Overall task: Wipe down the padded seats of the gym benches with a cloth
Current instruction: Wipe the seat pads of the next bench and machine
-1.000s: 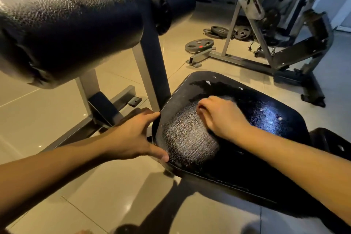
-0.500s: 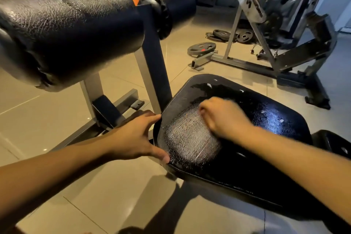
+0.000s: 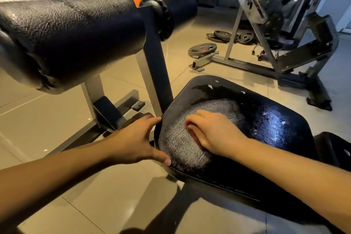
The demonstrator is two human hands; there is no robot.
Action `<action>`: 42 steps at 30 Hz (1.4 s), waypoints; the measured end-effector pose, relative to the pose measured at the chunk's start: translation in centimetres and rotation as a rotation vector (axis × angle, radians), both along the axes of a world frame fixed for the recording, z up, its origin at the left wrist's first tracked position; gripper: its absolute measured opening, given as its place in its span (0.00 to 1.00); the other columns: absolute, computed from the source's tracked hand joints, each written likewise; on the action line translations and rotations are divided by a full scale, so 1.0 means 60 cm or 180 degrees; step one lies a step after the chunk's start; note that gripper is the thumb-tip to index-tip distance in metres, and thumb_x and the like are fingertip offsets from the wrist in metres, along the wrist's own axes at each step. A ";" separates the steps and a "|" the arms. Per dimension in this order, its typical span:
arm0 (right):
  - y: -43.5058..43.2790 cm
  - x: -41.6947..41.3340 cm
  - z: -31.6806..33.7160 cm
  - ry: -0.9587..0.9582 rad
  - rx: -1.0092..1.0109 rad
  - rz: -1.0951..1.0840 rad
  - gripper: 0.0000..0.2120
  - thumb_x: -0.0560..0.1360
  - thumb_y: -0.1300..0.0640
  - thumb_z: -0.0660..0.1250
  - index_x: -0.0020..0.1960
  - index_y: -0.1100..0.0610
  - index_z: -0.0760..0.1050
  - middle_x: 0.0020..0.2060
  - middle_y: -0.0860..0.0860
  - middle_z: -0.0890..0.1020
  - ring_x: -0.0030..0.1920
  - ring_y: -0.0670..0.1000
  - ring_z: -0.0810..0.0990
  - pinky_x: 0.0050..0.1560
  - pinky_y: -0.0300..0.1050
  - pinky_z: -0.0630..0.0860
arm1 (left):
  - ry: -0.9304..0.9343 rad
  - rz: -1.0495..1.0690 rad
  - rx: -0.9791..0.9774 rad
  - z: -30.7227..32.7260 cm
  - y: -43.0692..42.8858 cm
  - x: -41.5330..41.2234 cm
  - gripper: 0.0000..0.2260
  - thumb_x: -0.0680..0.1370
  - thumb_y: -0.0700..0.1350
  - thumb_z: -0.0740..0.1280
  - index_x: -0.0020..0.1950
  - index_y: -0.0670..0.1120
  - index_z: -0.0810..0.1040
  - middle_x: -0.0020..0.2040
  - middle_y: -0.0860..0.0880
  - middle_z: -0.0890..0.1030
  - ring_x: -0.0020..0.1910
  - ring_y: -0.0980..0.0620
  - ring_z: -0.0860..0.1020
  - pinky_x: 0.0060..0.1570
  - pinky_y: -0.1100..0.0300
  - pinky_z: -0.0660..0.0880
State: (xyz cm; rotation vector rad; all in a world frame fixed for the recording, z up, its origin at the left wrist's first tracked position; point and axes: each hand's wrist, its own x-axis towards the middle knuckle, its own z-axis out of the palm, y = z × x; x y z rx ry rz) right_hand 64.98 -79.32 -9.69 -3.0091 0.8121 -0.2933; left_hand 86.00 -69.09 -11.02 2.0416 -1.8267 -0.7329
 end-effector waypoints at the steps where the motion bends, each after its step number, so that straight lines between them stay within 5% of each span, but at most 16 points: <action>1: -0.049 -0.012 -0.003 0.0047 -0.0138 -0.0468 0.12 0.84 0.51 0.58 0.59 0.54 0.77 0.51 0.54 0.80 0.50 0.60 0.80 0.50 0.56 0.78 | 0.0003 -0.0009 -0.0012 0.001 -0.002 0.000 0.55 0.60 0.68 0.78 0.81 0.55 0.57 0.76 0.55 0.65 0.73 0.54 0.65 0.70 0.59 0.65; 5: -0.158 -0.020 -0.003 -0.0120 -0.0405 -0.1659 0.12 0.83 0.51 0.59 0.58 0.56 0.77 0.51 0.57 0.81 0.50 0.63 0.80 0.51 0.56 0.78 | 0.0003 -0.0074 -0.0047 0.003 -0.008 -0.001 0.53 0.60 0.67 0.79 0.80 0.55 0.60 0.73 0.57 0.67 0.69 0.57 0.65 0.68 0.62 0.64; 11: 0.019 0.081 0.007 -0.0036 0.0181 -0.0144 0.12 0.84 0.51 0.60 0.63 0.54 0.75 0.53 0.53 0.79 0.52 0.57 0.79 0.52 0.55 0.77 | -0.0013 0.0033 -0.0004 -0.001 -0.003 0.002 0.50 0.61 0.67 0.79 0.79 0.58 0.61 0.70 0.59 0.68 0.67 0.56 0.68 0.62 0.66 0.69; 14: 0.062 0.041 0.008 0.0067 0.0241 0.0564 0.12 0.84 0.51 0.61 0.63 0.55 0.75 0.54 0.54 0.79 0.50 0.58 0.78 0.49 0.54 0.76 | -0.0143 0.0190 -0.0011 -0.002 0.005 -0.009 0.51 0.61 0.68 0.78 0.79 0.58 0.60 0.75 0.56 0.68 0.72 0.52 0.68 0.68 0.56 0.71; 21: -0.158 -0.033 -0.005 -0.0109 -0.0384 -0.1455 0.12 0.83 0.52 0.59 0.60 0.56 0.77 0.52 0.57 0.81 0.51 0.62 0.80 0.51 0.55 0.78 | -0.0297 0.0357 0.0086 0.017 0.020 -0.037 0.47 0.65 0.65 0.78 0.79 0.53 0.63 0.73 0.51 0.71 0.71 0.50 0.68 0.71 0.53 0.67; 30: 0.060 0.004 -0.001 0.0074 0.0203 0.0731 0.10 0.84 0.53 0.59 0.62 0.54 0.75 0.53 0.53 0.78 0.49 0.58 0.79 0.50 0.55 0.77 | -0.0505 0.0423 0.0237 0.034 0.027 -0.055 0.42 0.68 0.64 0.77 0.78 0.53 0.66 0.72 0.52 0.71 0.72 0.50 0.67 0.72 0.53 0.64; 37: -0.139 -0.060 -0.009 -0.0116 -0.0448 -0.1198 0.11 0.82 0.52 0.60 0.57 0.56 0.78 0.49 0.57 0.81 0.49 0.63 0.81 0.51 0.57 0.80 | -0.0857 0.0363 0.0287 0.027 0.026 -0.069 0.48 0.65 0.66 0.78 0.79 0.52 0.63 0.70 0.49 0.72 0.69 0.48 0.69 0.67 0.56 0.68; 42: -0.031 0.027 0.003 -0.0126 -0.0065 -0.0372 0.12 0.83 0.51 0.59 0.60 0.55 0.76 0.52 0.56 0.81 0.52 0.61 0.80 0.53 0.55 0.79 | -0.0550 0.0519 0.0106 0.017 0.034 -0.067 0.48 0.65 0.64 0.79 0.79 0.53 0.63 0.69 0.52 0.70 0.69 0.50 0.68 0.68 0.56 0.67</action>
